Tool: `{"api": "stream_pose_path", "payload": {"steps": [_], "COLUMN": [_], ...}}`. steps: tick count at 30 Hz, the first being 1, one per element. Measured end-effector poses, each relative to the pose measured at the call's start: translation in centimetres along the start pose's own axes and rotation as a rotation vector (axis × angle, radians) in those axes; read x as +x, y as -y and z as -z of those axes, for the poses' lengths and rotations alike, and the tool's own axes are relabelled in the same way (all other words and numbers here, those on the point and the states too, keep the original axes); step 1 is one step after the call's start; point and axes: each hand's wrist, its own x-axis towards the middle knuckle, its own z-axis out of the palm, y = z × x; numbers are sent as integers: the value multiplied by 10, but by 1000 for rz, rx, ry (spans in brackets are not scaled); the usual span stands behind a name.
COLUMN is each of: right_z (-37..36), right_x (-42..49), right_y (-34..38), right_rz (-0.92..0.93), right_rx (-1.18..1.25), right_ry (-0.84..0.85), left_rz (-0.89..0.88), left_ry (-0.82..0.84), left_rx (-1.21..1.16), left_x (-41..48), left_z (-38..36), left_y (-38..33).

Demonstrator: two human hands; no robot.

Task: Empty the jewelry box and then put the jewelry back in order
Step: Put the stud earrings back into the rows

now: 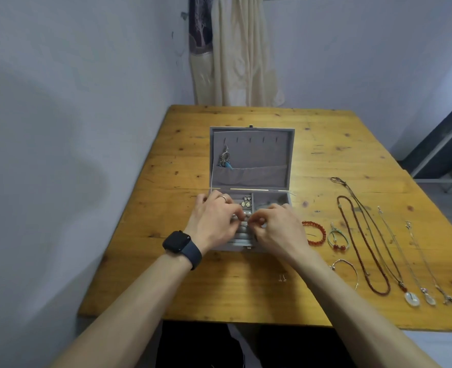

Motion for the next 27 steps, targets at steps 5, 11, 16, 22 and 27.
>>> {"api": "stream_pose_path", "payload": {"steps": [5, 11, 16, 22, 27], "right_z": [8, 2, -1, 2, 5], "right_x": [3, 3, 2, 4, 5], "right_y": [5, 4, 6, 10, 13], "right_rz": [-9, -40, -33, -23, -30], "right_rx": [-59, 17, 22, -26, -60], "right_ry": [84, 41, 28, 131, 157], "left_rz": [-84, -152, -201, -204, -199], "left_ry": [-38, -21, -85, -99, -87], "left_rx": [49, 126, 172, 206, 192], "left_x": [-9, -15, -20, -20, -21], "left_z": [-6, -6, -9, -9, -8], "left_y": [-2, 1, 1, -1, 0]}}
